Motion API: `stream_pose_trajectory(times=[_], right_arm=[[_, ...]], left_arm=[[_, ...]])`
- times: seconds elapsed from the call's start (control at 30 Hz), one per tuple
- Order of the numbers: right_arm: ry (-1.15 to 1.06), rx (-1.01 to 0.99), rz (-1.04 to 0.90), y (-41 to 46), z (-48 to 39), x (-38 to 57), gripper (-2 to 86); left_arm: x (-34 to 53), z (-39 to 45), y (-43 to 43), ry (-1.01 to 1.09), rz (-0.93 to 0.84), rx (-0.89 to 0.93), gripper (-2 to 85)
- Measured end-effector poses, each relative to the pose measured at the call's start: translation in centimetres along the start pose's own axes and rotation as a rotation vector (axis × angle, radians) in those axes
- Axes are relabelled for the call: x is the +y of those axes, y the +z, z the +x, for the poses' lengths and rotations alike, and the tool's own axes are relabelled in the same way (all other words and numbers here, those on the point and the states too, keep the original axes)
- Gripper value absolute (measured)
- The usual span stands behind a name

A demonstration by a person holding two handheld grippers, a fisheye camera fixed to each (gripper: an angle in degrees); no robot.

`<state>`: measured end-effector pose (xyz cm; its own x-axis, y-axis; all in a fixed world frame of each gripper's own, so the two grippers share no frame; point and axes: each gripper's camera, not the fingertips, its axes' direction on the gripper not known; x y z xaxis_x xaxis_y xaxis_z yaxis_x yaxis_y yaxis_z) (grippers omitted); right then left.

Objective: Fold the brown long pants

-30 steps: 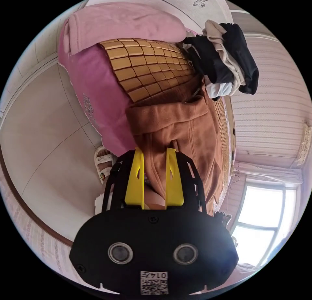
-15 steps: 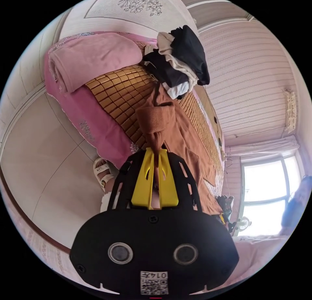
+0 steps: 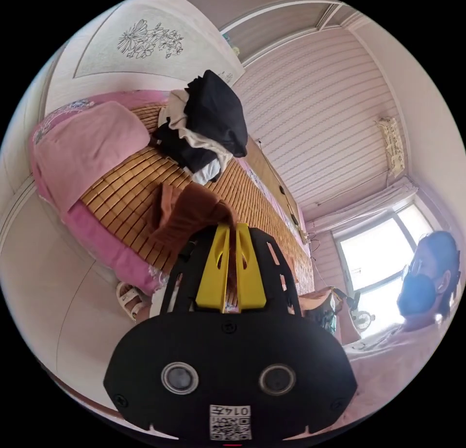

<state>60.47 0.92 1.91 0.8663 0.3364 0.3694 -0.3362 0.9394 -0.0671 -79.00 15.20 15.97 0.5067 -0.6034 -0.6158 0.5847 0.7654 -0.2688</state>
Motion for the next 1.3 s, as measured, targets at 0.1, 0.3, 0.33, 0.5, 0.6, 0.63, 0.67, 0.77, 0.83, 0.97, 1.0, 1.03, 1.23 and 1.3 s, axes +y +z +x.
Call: stream_pose_trajectory(times=[0.1,0.3,0.33,0.5,0.6,0.63,0.67,0.77,0.83,0.97,1.0,1.03,1.23,1.3], right_arm=[[0.06,0.052,-0.034,6.4,-1.2,-8.3,2.8],[0.132,0.118,-0.178,17.7,-1.3,-10.6,10.8],[0.147,0.135,-0.186,18.7,-0.4,-9.4,12.7],[0.294,0.113,-0.193,21.1,5.0,-4.5,20.9],[0.382,0.069,-0.133,21.9,6.6,-2.6,19.6],[0.385,0.068,-0.089,21.7,6.5,-2.4,16.9],[0.376,0.046,-0.084,21.8,6.3,-2.4,14.7],[0.349,0.081,-0.106,22.3,5.2,-3.1,9.2],[0.303,0.171,-0.155,22.6,4.3,-3.7,6.6],[0.264,0.152,-0.087,21.0,3.1,-3.8,3.4],[0.271,0.125,-0.044,19.9,2.8,-3.5,3.0],[0.273,0.084,0.003,18.5,2.5,-3.1,2.6],[0.255,-0.103,0.178,8.6,3.3,2.0,1.9],[0.279,-0.112,0.202,5.9,4.4,5.6,1.9]], left_arm=[[-4.8,0.0,5.9,-0.052,0.03,0.023,3.8],[-6.9,-0.4,14.0,-0.085,-0.063,-0.197,7.8],[-6.2,-0.3,14.3,-0.059,-0.081,-0.259,8.1],[-2.2,-1.9,15.0,-0.105,-0.129,-0.427,8.7],[-1.0,-2.4,16.1,-0.16,-0.122,-0.401,9.8],[-1.0,-2.0,16.7,-0.157,-0.12,-0.414,10.1],[-1.0,-1.4,17.3,-0.153,-0.126,-0.428,11.1],[-0.7,0.5,17.4,-0.145,-0.093,-0.448,13.3],[-0.1,1.2,17.3,-0.143,-0.05,-0.477,13.7],[0.7,0.3,22.5,-0.189,-0.149,-0.565,16.3],[0.7,0.1,23.4,-0.206,-0.163,-0.56,16.6],[0.7,0.1,24.8,-0.217,-0.171,-0.576,15.9],[0.4,3.8,29.6,0.0,-0.315,-0.641,3.9],[0.9,5.5,29.6,0.048,-0.279,-0.632,3.0]])
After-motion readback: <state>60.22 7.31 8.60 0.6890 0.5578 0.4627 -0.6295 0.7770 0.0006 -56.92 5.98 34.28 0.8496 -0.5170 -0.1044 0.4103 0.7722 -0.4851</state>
